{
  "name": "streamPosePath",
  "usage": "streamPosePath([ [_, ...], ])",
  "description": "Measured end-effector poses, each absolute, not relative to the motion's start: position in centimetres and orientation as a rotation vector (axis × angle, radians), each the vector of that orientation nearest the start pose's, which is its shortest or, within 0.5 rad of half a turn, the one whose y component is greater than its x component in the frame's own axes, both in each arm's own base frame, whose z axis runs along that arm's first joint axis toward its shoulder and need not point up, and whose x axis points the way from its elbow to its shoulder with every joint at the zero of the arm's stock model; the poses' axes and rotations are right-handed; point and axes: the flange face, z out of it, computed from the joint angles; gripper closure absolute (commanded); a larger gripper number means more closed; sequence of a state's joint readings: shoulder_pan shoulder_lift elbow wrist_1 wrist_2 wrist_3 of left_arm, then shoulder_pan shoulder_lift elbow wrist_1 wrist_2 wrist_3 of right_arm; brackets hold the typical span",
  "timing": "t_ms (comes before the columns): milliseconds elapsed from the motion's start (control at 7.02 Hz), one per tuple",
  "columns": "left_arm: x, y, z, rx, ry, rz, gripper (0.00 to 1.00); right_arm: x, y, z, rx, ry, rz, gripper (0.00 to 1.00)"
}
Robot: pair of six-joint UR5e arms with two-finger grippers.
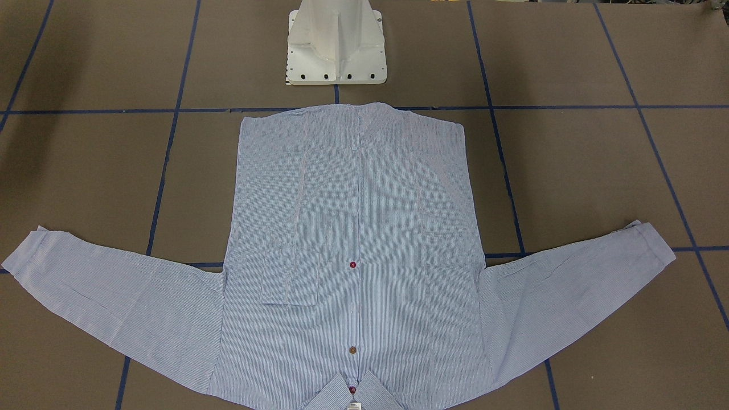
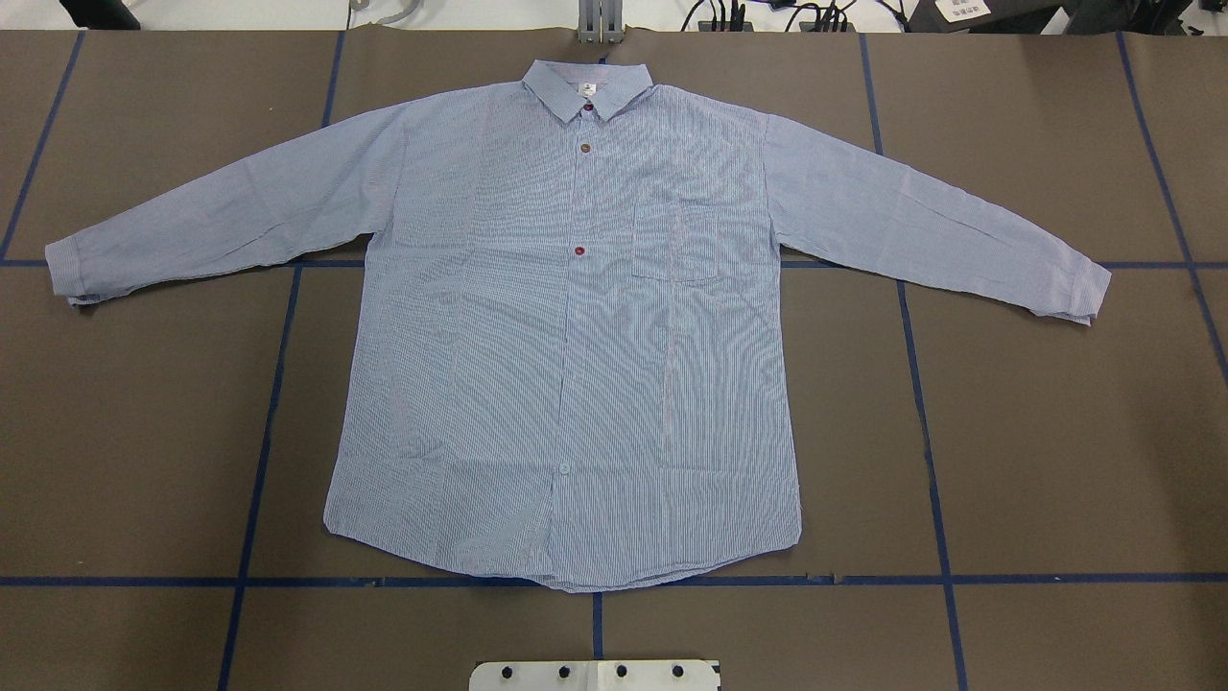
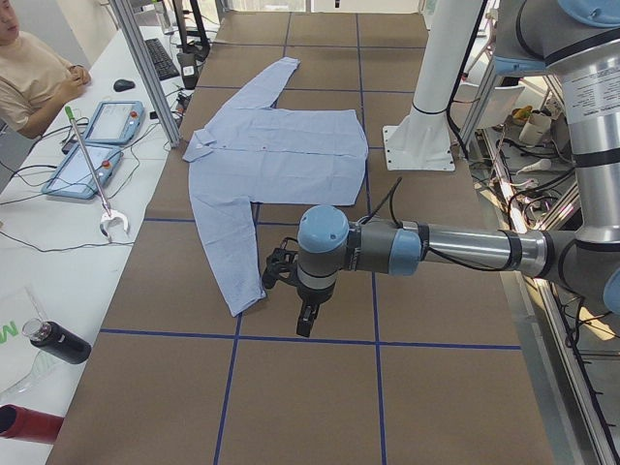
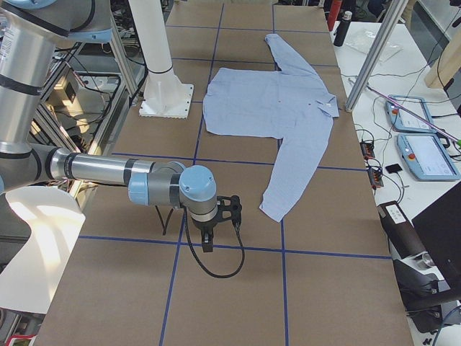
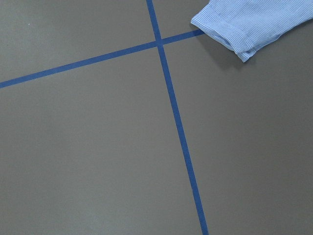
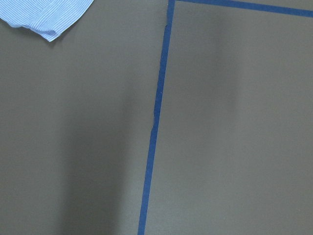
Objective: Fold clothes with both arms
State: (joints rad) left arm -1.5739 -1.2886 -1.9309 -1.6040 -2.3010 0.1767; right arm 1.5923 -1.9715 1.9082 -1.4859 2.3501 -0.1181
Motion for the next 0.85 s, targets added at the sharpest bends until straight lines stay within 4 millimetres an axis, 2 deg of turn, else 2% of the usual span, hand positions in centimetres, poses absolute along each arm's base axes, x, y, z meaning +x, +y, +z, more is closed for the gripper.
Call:
streamPosePath([
  [285,-6.8,-38.1,59.8,0.192,0.714,0.215,0.0,7.0,-32.9,64.3,0.086,-0.778,-0.105,0.0],
  [427,-6.9,-38.3,59.1,0.234,0.705,0.23,0.0,7.0,-33.8,63.3,0.109,-0.778,-0.116,0.0],
  [570,-6.9,-38.7,57.9,0.311,0.694,0.254,0.0,7.0,-35.2,61.8,0.146,-0.778,-0.13,0.0],
  [855,-7.0,-40.2,55.2,0.475,0.668,0.309,0.0,7.1,-39.4,57.8,0.239,-0.781,-0.159,0.0],
])
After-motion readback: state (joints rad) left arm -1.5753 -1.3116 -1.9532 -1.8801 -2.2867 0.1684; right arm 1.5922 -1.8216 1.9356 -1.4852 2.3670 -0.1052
